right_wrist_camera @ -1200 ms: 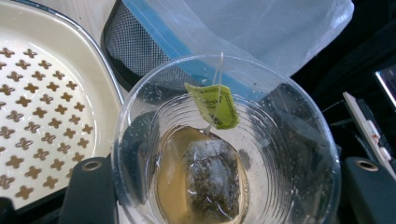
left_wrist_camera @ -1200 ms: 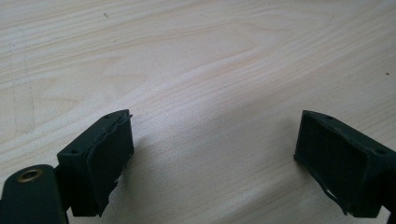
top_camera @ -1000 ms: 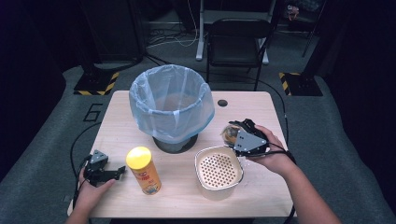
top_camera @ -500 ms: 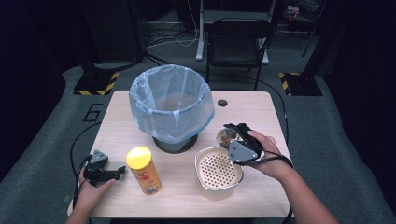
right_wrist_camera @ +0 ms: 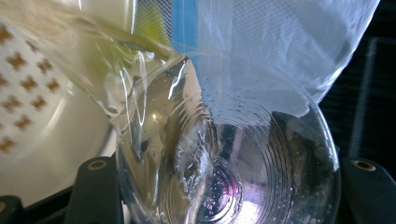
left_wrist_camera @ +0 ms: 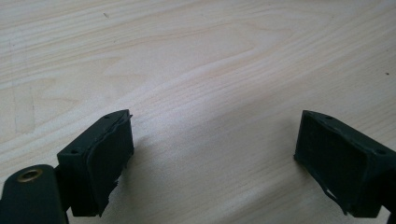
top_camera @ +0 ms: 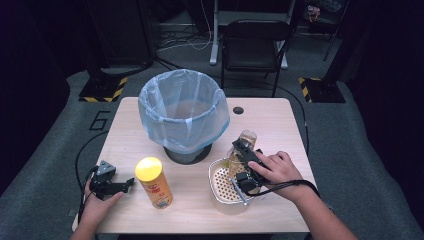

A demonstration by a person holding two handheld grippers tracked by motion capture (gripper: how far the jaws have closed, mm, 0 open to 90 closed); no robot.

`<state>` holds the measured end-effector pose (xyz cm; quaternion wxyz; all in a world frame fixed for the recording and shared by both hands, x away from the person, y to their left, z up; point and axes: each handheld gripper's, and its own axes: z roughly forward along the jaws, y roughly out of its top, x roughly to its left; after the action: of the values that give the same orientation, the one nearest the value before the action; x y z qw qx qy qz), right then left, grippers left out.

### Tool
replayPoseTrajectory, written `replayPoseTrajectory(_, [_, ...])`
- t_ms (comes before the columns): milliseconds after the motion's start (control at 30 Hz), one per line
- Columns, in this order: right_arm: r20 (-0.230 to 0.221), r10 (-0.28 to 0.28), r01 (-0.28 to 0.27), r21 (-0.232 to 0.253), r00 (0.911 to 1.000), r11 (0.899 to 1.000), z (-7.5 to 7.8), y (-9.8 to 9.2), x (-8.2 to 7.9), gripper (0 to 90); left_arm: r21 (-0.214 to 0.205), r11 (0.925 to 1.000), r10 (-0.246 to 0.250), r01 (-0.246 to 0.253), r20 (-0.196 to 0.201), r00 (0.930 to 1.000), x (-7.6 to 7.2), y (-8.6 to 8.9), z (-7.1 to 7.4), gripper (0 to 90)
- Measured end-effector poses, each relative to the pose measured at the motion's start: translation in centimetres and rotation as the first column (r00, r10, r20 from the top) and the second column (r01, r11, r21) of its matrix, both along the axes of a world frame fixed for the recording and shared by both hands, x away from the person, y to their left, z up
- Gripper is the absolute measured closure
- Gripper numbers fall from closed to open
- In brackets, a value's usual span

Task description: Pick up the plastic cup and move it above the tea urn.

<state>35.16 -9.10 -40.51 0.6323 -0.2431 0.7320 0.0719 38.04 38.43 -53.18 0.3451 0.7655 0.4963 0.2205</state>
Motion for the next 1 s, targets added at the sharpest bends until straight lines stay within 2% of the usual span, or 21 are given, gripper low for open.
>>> replayPoseTrajectory(33, [0.014,0.014,-0.014,-0.047,0.9998,0.999,0.0,0.2,-0.1,35.8,0.000,1.0000,0.000,0.000,-0.001,1.0000,0.0,0.0,0.0,11.2])
replayPoseTrajectory(100, [0.095,0.013,-0.003,-0.097,0.9954,0.995,-0.6,0.4,-0.5,35.9,0.000,1.0000,0.000,0.000,-0.001,1.0000,0.0,0.0,0.0,11.2])
replayPoseTrajectory(200, [0.181,0.039,-0.001,-0.203,0.9828,0.979,-0.9,0.6,-0.9,35.9,0.000,1.0000,0.000,0.000,0.000,1.0000,0.0,0.0,0.0,11.2])
replayPoseTrajectory(233, [0.206,0.043,-0.001,-0.198,0.9776,0.980,-1.1,0.6,-1.0,35.8,0.000,1.0000,0.000,0.000,-0.001,1.0000,0.0,0.0,0.0,11.2])
replayPoseTrajectory(267, [0.172,0.032,0.013,-0.252,0.9845,0.968,-1.3,0.5,-1.1,35.7,-0.001,1.0000,0.000,0.000,0.000,1.0000,0.0,0.0,0.0,11.2])
replayPoseTrajectory(433, [0.181,0.049,0.001,-0.267,0.9823,0.964,-1.4,0.6,-1.5,35.6,0.000,1.0000,0.000,0.000,0.000,1.0000,0.0,0.0,0.0,11.2])
replayPoseTrajectory(633, [0.192,0.055,-0.003,-0.261,0.9798,0.965,-1.3,0.7,-1.8,35.4,0.000,1.0000,0.000,0.000,0.000,1.0000,0.0,0.0,0.0,11.2])
replayPoseTrajectory(1000, [0.189,0.059,-0.008,-0.262,0.9803,0.965,-1.2,0.6,-1.9,35.2,-0.001,1.0000,0.001,-0.001,0.000,1.0000,0.0,0.0,0.0,11.2])
